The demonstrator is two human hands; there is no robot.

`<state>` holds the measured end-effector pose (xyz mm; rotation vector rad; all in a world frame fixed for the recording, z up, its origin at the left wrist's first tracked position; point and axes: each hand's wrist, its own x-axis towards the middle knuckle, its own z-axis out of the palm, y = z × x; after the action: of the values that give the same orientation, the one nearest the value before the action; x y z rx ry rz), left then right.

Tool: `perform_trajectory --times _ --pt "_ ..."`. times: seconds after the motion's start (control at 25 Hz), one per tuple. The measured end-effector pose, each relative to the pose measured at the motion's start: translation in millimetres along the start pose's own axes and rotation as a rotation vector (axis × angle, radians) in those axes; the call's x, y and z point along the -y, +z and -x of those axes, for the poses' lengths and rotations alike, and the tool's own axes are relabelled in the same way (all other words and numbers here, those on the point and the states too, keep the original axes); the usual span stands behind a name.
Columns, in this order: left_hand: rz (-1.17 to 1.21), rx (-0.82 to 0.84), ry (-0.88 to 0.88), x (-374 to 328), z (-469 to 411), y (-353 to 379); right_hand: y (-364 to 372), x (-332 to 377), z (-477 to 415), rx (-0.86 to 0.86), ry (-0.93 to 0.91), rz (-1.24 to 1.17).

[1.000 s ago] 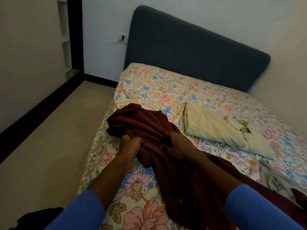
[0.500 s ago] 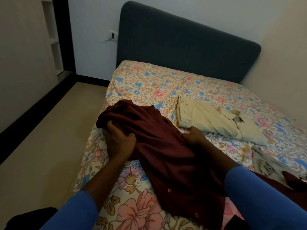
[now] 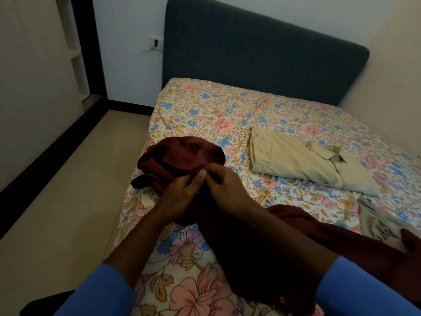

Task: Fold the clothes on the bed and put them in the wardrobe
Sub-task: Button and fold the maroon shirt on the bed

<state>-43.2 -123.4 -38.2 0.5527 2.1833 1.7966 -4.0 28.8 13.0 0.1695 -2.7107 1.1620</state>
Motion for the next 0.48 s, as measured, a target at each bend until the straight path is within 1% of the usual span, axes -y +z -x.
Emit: perform_trajectory --times 0.04,0.08,0.12,0.16,0.2,0.24,0.28,0.32,0.36,0.4,0.44,0.48 --pt "-0.14 0.067 0.041 4 3 -2 -14 -8 -12 -0.14 0.078 -0.014" --pt "-0.344 0.108 0.09 7 5 0 -36 -18 -26 -0.319 0.208 -0.039" --pt "-0.518 0.11 0.138 9 6 3 -64 -27 -39 -0.515 0.348 -0.062" --pt "-0.607 0.088 0.169 9 5 6 -94 -37 -48 -0.642 0.452 -0.067" --pt "-0.601 0.054 0.169 9 3 7 -118 -46 -53 -0.68 0.521 -0.057" --pt "-0.577 0.023 0.138 7 2 7 -132 -52 -56 -0.642 0.564 -0.089" --pt "-0.577 -0.014 0.107 5 1 8 -135 -54 -56 -0.545 0.604 -0.175" --pt "-0.593 -0.066 0.089 4 1 10 -129 -54 -51 -0.413 0.656 -0.283" --pt "-0.615 -0.133 0.08 4 1 16 -118 -48 -42 -0.318 0.708 -0.345" --pt "-0.65 -0.214 0.083 2 2 23 -106 -46 -36 -0.29 0.714 -0.33" --pt "-0.686 -0.281 0.092 -1 3 29 -93 -48 -30 -0.328 0.666 -0.192" --pt "-0.69 -0.309 0.102 -3 2 35 -81 -52 -25 -0.416 0.545 0.069"
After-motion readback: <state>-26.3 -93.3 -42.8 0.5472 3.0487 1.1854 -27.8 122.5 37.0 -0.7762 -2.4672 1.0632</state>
